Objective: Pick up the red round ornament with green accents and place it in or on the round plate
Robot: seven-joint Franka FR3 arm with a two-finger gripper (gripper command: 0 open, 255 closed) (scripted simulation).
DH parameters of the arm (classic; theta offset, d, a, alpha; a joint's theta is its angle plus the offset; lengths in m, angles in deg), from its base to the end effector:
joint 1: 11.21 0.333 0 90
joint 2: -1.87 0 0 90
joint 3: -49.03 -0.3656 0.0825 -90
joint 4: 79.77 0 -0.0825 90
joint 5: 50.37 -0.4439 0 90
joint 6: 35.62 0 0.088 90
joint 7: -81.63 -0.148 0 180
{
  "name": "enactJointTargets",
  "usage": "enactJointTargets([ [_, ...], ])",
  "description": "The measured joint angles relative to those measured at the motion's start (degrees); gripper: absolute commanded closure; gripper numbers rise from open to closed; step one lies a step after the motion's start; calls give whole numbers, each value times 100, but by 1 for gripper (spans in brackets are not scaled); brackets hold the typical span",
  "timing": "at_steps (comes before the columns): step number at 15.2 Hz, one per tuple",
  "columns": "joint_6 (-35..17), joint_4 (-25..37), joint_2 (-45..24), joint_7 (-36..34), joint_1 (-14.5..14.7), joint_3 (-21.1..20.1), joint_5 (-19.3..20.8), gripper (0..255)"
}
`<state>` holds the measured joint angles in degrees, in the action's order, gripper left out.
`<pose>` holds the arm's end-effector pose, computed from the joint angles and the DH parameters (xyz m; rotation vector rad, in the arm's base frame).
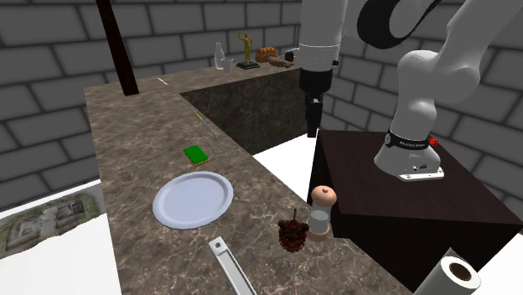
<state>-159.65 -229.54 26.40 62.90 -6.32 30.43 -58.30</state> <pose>0.3841 0.1683 0.3520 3.1103 -0.0416 -0.0412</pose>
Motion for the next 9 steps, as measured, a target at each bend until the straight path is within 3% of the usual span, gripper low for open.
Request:
enactJointTargets([
  [5, -952, 107, -1097, -656, -25, -471, 189, 0],
  [9, -1581, 336, -2039, -1289, -91, -729, 654, 0],
])
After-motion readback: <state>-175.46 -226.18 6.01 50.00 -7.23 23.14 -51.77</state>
